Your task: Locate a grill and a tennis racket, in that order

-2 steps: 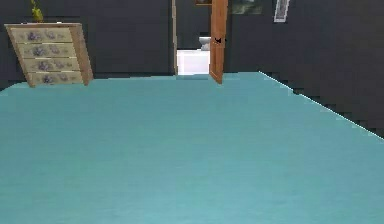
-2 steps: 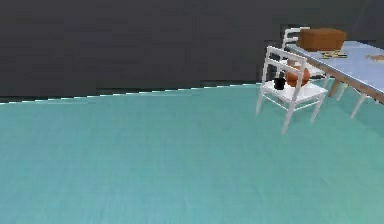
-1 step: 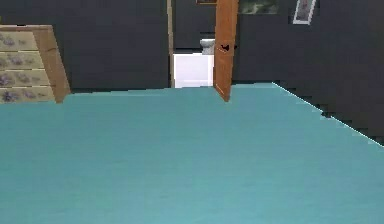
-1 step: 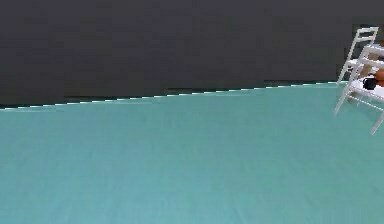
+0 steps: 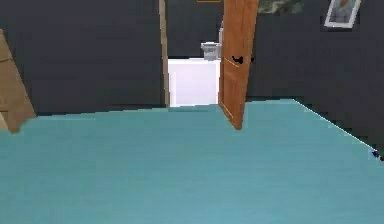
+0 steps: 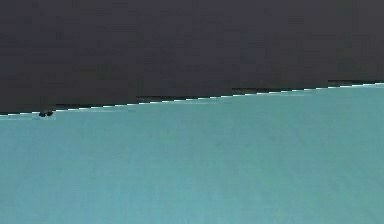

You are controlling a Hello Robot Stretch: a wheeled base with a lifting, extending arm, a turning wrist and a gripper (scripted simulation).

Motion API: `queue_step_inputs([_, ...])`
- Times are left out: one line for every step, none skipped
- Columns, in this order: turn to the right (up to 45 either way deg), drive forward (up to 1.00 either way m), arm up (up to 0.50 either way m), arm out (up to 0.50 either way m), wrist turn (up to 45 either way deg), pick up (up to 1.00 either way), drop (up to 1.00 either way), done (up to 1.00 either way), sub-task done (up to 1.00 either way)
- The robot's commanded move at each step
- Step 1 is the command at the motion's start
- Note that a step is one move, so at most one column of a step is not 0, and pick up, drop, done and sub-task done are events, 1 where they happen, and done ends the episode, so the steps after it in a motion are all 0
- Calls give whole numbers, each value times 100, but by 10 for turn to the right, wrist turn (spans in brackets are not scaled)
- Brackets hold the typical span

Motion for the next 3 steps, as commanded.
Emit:
queue_step_inputs([0,100,0,0,0,0,0,0,0])
queue_step_inputs([0,100,0,0,0,0,0,0,0])
queue_step_inputs([0,100,0,0,0,0,0,0,0])
